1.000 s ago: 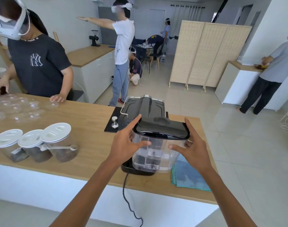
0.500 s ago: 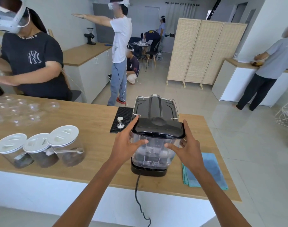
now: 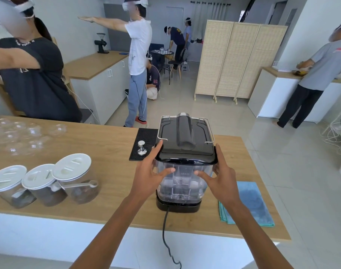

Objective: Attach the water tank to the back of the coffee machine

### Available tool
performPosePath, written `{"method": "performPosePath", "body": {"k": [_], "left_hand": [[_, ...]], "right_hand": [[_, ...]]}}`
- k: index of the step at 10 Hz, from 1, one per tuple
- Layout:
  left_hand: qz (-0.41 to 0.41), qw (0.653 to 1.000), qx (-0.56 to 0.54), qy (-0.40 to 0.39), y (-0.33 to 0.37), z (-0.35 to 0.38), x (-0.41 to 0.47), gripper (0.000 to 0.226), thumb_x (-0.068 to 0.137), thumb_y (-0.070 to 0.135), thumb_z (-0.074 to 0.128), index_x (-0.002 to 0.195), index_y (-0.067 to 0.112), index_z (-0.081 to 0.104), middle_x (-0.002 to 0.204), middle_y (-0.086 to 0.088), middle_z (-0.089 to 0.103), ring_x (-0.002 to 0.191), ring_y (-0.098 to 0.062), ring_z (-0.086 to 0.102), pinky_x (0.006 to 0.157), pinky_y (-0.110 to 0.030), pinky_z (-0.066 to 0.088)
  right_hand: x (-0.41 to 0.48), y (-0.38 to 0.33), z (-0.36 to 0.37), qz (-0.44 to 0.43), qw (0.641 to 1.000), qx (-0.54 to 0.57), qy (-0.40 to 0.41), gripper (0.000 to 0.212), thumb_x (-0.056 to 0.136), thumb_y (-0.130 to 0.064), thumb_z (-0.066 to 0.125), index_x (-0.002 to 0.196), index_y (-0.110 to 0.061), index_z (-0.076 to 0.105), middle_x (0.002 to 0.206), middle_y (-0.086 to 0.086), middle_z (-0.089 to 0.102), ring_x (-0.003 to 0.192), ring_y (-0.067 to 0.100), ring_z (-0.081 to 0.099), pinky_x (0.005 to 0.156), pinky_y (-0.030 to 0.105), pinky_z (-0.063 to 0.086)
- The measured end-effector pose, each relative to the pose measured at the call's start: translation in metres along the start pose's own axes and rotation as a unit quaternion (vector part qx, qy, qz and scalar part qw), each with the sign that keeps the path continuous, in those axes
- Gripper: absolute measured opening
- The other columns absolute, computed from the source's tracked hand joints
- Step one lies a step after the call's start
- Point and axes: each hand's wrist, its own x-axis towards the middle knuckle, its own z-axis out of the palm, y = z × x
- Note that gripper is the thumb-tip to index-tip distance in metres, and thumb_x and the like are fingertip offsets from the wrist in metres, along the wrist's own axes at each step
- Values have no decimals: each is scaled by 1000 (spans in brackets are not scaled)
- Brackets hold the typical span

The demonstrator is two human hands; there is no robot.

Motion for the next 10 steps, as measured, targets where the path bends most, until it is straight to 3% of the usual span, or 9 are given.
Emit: {"method": "performPosePath", "body": {"k": [1,2,4,5,6,7,8,9,10], "left_hand": [[-1,1000,-4,-11,-7,2,-2,94,74,28,89,154,30,39,64,15,29,55,-8,30,55,-12,30],[0,1000,-11,-19,-6,2,-5,95,74,28,89,154,29,38,64,10,25,55,-8,30,56,-8,31],[-1,1000,-2,-14,-9,3,-6,96,74,31,88,155,29,37,65,11,23,56,-8,30,57,-8,32],[-12,1000,-10,-15,-14,6,-8,96,74,45,84,156,30,36,63,3,37,57,-5,33,58,-11,35],[-25,999,-7,-25,-25,8,-8,98,71,67,75,155,40,33,87,4,51,77,-2,43,77,-15,45],[-34,999,-7,-38,-26,8,-9,99,70,67,74,156,42,30,99,16,49,91,-4,43,85,-16,43],[-25,999,-5,-34,-25,10,-13,96,74,59,75,156,43,29,136,18,60,110,-3,57,101,-25,45],[-22,999,31,-30,-28,8,-16,93,82,63,69,158,45,19,110,4,67,95,-15,62,90,-29,51],[-31,995,93,-23,-48,8,-37,85,89,61,60,159,39,17,129,-4,67,105,-17,65,90,-33,52]], "right_hand": [[-3,6,3,16,1000,-14,-4,111,67,-63,75,156,-40,12,117,-7,71,99,20,68,90,36,56],[-7,10,6,31,999,-22,3,113,64,-73,68,156,-40,11,119,1,71,103,23,67,93,40,56],[-7,18,8,32,999,-34,8,112,65,-74,68,156,-42,10,115,6,71,104,23,67,92,42,56],[-9,21,11,29,998,-48,5,110,68,-74,66,156,-42,8,121,0,70,107,21,66,90,42,57],[-10,21,12,26,998,-49,8,109,69,-75,65,156,-42,7,121,0,69,106,21,66,89,43,57],[-12,20,12,38,997,-61,8,109,70,-74,64,156,-42,4,125,2,68,109,22,65,89,42,57],[-14,19,13,44,997,-64,5,110,72,-70,66,156,-41,1,127,3,67,112,23,64,91,41,56],[-17,18,14,65,996,-67,3,108,75,-69,64,157,-36,3,144,-2,56,123,24,60,98,38,51],[-33,35,17,81,988,-130,20,98,82,-72,54,158,-28,10,145,4,55,122,29,60,94,39,52]]}}
